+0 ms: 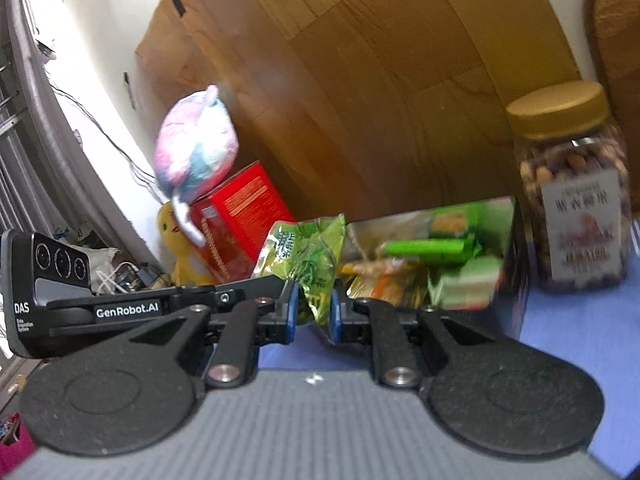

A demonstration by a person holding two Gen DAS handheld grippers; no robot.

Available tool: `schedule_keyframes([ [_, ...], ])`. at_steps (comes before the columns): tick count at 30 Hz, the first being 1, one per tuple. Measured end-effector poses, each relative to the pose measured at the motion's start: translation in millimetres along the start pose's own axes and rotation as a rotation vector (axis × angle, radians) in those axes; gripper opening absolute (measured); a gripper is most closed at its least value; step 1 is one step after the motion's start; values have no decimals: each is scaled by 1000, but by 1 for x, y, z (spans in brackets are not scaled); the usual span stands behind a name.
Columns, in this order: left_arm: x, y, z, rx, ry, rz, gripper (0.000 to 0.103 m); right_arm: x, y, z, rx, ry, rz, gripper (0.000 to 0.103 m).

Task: Organize snacks
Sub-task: 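Lift and carry the green packet over the black tin with the left tool, then open the left tool to drop the green packet into the tin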

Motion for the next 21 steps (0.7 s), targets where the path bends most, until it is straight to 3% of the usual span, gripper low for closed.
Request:
schedule_keyframes([
  [8, -12, -45, 26, -37, 24, 50, 7, -11, -42, -26, 55, 20, 47, 20],
  [12, -11, -63, 38, -58, 41, 69, 9, -13, -53, -36, 115, 39, 64, 26],
  [16, -14, -63, 47, -86, 60, 45, 10, -17, -46, -42, 187, 65, 23, 40],
  [21, -12, -47, 44, -86, 63, 29, 10, -19, -19, -46, 210, 42, -36, 40],
])
Point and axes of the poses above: each gripper's, at about its wrist camera, not at the fingertips, and y roughly against the way its jaws point, z to its left, x to its underside, the point moved 9 cm from there along -y, roughly the way its jaws point, and after that the axes turned 2 degrees about z, right-handed, at the moved point
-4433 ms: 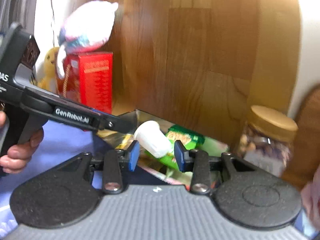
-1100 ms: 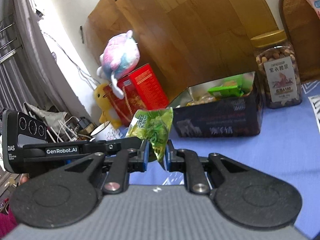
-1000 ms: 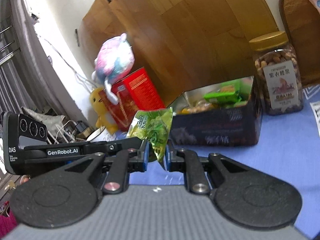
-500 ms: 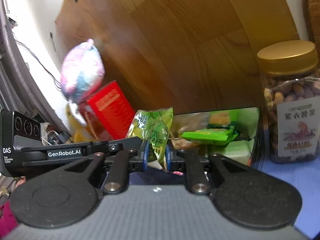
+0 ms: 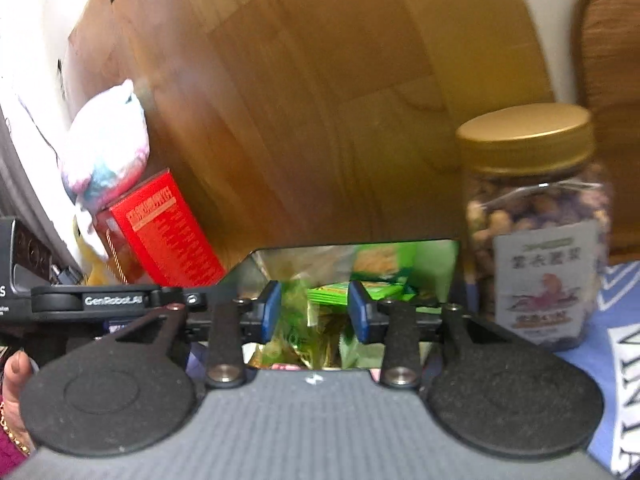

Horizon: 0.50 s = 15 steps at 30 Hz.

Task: Organize snacks
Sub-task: 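Open the left tool to drop the green packet into the tin, then move the left tool to the red-orange snack packet on the tablecloth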

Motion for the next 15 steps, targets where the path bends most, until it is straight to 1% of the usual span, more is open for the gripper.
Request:
schedule_keyframes([
  [2, 4, 13, -4, 6, -6, -6, 10, 2, 15, -2, -2, -15, -17, 40],
  [6, 26, 43, -17, 14, -41, 1, 11, 15, 53, 2, -14, -45, -37, 40],
  [8, 48, 60, -23, 15, -69, 23, 13, 27, 73, 3, -14, -60, -36, 40],
  [11, 90, 76, -32, 8, -103, 75, 16, 57, 96, 5, -22, -90, 1, 40],
  [13, 126, 85, -37, 31, -91, 137, 17, 80, 102, 11, -28, -100, 48, 40],
  [15, 158, 91, -42, 63, -61, 205, 17, 105, 112, 11, -15, -99, 95, 40],
])
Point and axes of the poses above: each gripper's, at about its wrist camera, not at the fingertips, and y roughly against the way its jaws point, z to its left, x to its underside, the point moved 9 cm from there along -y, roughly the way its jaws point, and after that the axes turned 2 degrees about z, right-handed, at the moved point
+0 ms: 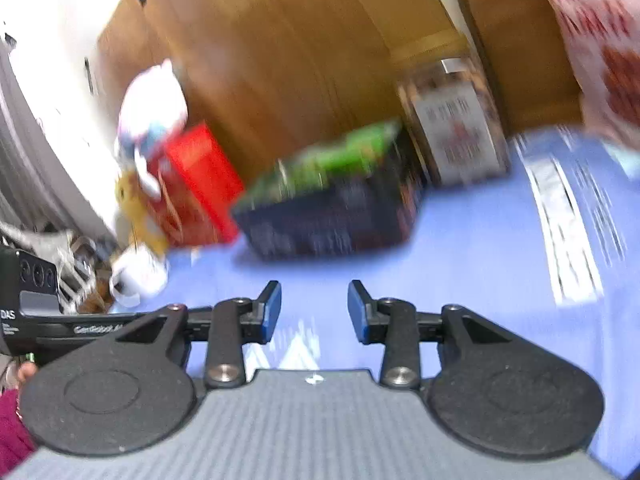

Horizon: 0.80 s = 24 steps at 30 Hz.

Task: Organize snacks
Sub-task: 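Move the left tool to the red-orange snack packet on the tablecloth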

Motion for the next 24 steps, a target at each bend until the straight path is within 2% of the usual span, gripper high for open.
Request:
schedule_keyframes([
  [4, 48, 6, -14, 73, 57, 81, 17, 39, 10, -3, 25, 13, 65, 40],
  [6, 60, 9, -21, 104, 85, 100, 25, 49, 14, -3, 44, 20, 74, 40],
  [8, 70, 9, -26, 117, 107, 115, 27, 58, 15, -4, 54, 18, 77, 39],
  [13, 75, 7, -31, 114, 108, 101, 19, 74, 27, 0, -2, -58, 63, 33],
  [19, 73, 13, -19, 90, 136, 74, 18, 94, 37, 16, -78, -120, 97, 34],
  [21, 74, 17, -15, 94, 136, 76, 18, 102, 39, 24, -102, -101, 120, 34],
  [24, 77, 20, -15, 105, 122, 76, 18, 106, 39, 36, -77, -14, 124, 35],
])
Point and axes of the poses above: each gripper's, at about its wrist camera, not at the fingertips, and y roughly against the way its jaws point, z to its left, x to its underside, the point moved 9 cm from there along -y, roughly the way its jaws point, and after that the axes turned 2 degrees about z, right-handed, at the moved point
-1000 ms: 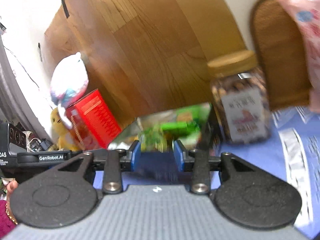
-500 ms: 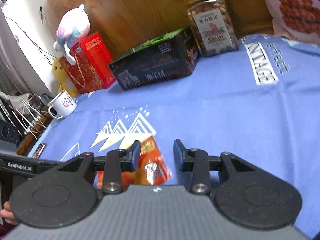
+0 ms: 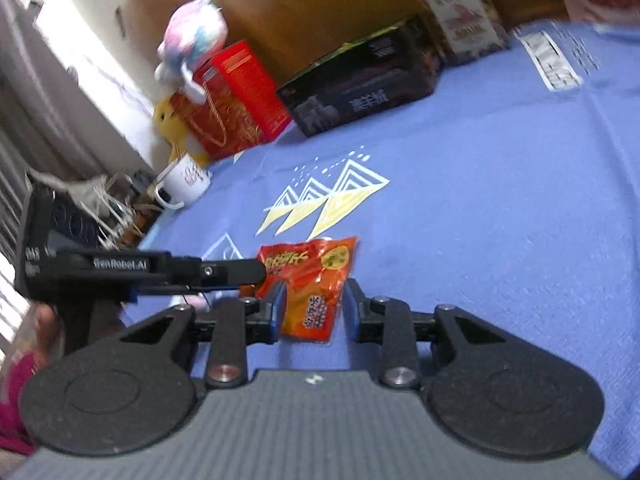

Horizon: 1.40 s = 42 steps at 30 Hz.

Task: Organize snacks
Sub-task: 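Move the left tool to the red-orange snack packet on the tablecloth, then close the left tool on the red-orange snack packet, then lift the red-orange packet and hold it above the tablecloth with the left tool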

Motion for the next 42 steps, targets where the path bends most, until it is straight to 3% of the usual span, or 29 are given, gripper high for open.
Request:
schedule_keyframes([
  [8, 0, 9, 10, 25, 17, -55, 13, -3, -7, -1, -1, 5, -12, 34],
  [12, -5, 23, -2, -33, -121, -161, 12, -5, -6, -4, 5, 4, -25, 34],
  [14, -4, 27, -11, -41, -193, -190, 12, -8, -5, -8, -1, -13, -38, 37],
  [16, -3, 27, -15, -56, -250, -207, 12, -12, -5, -8, -9, -2, -55, 50],
  [19, -2, 27, -12, -61, -272, -213, 12, -17, -10, -5, -26, 30, -62, 58],
  [24, -3, 25, -6, -155, -364, -248, 12, -24, -26, 5, -48, 117, -22, 61],
  [30, -5, 22, 2, -137, -348, -234, 12, -36, -50, 11, -95, 172, 42, 62],
  [32, -6, 21, 7, -151, -336, -232, 12, -38, -55, 13, -117, 187, 64, 61],
  [36, -11, 23, 18, -161, -285, -239, 12, -36, -54, 10, -108, 179, 84, 36],
  [42, -13, 22, 24, -219, -282, -255, 8, -29, -43, 5, -166, 90, 93, 33],
])
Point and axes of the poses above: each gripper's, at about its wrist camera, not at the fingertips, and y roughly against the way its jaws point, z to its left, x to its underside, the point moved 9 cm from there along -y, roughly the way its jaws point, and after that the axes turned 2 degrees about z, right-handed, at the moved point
